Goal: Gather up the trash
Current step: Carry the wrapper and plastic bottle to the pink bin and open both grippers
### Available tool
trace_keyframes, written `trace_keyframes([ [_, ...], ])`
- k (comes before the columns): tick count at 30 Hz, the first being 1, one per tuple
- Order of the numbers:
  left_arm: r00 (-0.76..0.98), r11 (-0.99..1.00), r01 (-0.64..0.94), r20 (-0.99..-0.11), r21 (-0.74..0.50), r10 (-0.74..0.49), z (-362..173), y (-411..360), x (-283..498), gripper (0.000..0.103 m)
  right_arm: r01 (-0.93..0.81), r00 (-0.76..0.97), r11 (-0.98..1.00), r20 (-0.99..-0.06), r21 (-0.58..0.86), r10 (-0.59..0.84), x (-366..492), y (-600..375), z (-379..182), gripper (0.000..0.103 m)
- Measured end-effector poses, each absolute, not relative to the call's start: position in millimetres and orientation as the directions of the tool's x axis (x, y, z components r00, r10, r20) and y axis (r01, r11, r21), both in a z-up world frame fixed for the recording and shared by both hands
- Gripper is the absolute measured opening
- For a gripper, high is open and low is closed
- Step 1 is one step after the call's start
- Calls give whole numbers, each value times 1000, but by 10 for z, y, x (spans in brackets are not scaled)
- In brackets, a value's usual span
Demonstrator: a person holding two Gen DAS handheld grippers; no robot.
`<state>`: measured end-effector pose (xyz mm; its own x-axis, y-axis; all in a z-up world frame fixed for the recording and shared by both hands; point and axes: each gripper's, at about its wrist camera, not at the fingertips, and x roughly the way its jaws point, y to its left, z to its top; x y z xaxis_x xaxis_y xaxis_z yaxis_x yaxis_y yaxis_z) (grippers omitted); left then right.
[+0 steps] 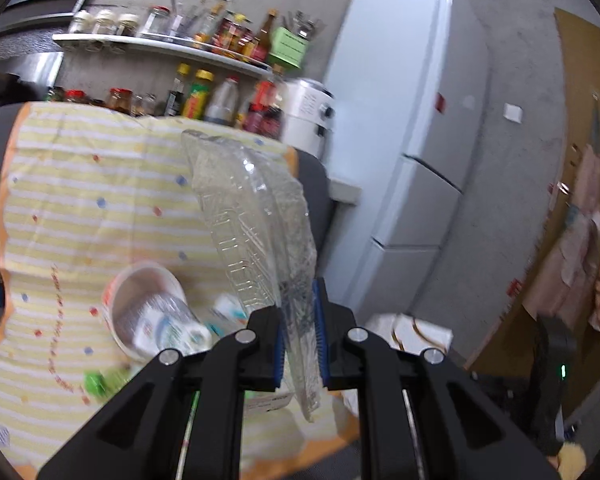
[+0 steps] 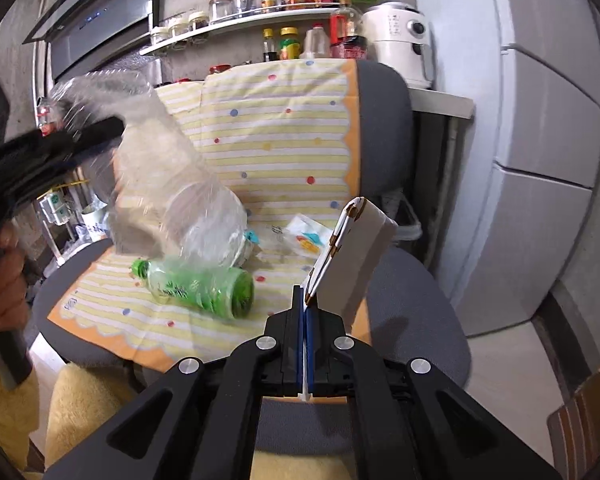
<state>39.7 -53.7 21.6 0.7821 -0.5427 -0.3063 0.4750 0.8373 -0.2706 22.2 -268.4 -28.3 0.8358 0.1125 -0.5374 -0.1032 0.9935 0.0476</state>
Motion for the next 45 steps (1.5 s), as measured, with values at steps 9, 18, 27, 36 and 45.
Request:
trace_keyframes([
  [9, 625, 735, 619, -392, -278, -675, -282, -1250, -84, 11, 105, 812, 994, -575, -30, -103, -453, -3144, -385, 1],
  [18, 419, 573, 778, -465, -258, -780, -579, -2163, -330, 11, 291, 745, 954, -607, -77, -276, -985, -3673, -590, 1],
  [27, 347, 541, 802, -540, -254, -767, -834, -2611, -332, 11, 383, 647, 922, -698, -50, -306, -1070, -4174, -1156, 5],
  [36, 323, 552, 788, -581, -272, -747, -942, -2621, -273, 11, 430, 600, 901, -760, 47, -247, -1013, -4454, -1487, 11],
  [45, 299, 535, 797, -586, -280, -753, -959, -2546, -315, 11, 429, 673, 902, -681, 45, -287, -1044, -4328, -1093, 11],
])
